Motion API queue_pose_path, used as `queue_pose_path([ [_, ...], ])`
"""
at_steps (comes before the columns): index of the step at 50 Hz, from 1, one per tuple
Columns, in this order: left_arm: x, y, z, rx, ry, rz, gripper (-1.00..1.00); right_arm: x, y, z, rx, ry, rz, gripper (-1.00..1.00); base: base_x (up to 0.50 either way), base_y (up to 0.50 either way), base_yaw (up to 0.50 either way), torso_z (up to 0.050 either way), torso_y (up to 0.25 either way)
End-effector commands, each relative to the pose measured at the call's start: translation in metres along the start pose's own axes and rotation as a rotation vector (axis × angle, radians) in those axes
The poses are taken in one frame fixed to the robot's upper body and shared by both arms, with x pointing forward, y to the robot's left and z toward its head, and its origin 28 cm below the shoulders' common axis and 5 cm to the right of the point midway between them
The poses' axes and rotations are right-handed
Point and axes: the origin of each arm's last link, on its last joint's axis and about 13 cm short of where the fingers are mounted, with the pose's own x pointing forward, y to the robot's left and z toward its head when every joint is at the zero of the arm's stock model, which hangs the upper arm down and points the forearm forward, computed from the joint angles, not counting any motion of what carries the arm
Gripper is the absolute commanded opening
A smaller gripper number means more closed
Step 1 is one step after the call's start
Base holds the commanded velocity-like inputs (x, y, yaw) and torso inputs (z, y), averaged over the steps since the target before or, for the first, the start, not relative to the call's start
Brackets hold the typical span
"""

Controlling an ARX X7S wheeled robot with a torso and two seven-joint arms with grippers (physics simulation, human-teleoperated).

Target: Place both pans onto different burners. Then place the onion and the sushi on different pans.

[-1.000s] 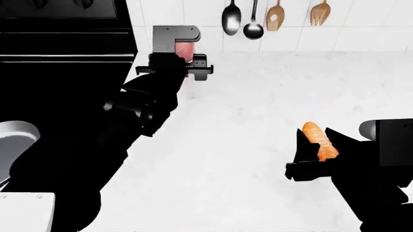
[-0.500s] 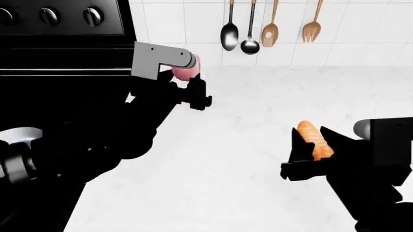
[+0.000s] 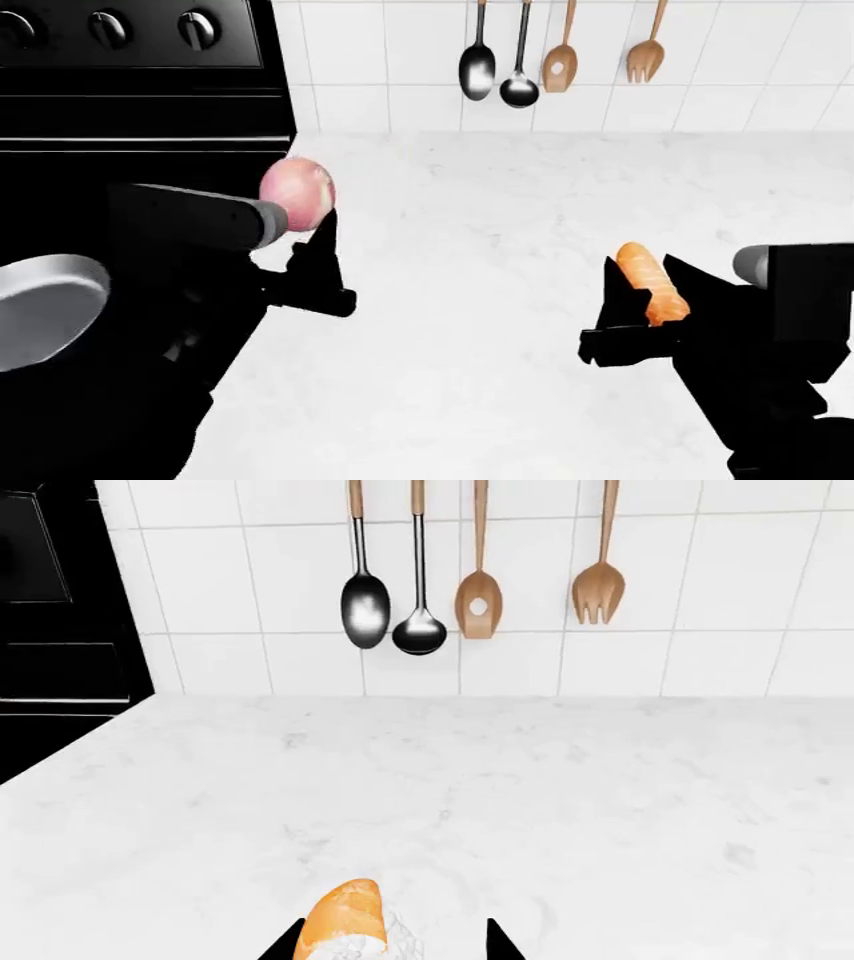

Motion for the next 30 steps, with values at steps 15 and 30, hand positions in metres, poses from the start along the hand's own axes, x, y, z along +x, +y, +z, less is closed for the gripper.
queue_pose_path([
  [15,-0.03,0.007,0.003,-0.038,-0.051,0.101,-1.0,-0.005,-0.003,0.007,-0.008,-0.084,0.0,-1.0,-0.43,0.2,0.0,0.0,0.0],
  [30,-0.036,0.012,0.017,-0.046,-0.109,0.147,-1.0,-0.01,-0.003,0.013,-0.011,-0.128,-0.002,-1.0,0.0,0.25,0.0,0.0,0.0],
])
